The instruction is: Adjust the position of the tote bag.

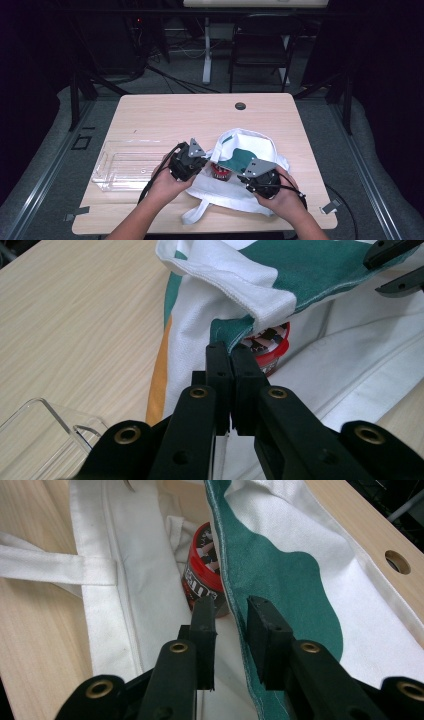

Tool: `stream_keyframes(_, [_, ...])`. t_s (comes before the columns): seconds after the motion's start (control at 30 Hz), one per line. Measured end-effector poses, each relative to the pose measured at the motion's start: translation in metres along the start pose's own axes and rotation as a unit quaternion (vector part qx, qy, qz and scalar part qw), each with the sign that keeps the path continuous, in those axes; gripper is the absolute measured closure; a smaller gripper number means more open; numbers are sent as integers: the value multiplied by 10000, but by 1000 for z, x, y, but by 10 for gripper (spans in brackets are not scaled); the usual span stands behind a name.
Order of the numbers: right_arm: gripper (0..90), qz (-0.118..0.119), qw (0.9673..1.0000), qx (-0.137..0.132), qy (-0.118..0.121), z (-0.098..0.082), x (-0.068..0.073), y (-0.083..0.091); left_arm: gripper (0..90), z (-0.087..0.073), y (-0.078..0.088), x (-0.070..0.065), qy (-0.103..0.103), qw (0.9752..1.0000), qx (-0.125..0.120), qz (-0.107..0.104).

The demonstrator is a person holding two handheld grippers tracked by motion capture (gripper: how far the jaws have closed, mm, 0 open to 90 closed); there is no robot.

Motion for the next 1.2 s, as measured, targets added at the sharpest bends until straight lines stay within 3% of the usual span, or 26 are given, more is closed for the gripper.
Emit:
stream_keyframes(0.2, [744, -53, 10000, 33, 26, 3, -5, -3, 886, 2, 0, 3, 25, 10000, 5, -21])
stream_keyframes(0.77, [879, -117, 9999, 9, -75, 10, -15, -3, 886, 5, -2, 11, 39, 10000, 75, -26])
stream_keyframes(1.2, [888, -268, 9993, -99, -228, 21, -26, -5, 885, 7, -5, 20, 23, 9999, 142, 53])
Point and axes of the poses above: each handheld gripper's, and its own axes: y roughly backward along the jaws, z roughly out of its top, x roughly to its left, the point moved 10 cm from there along -y, roughly forward along the jaws, and after that the axes turned 11 degrees about -y, right-handed, at the moved point
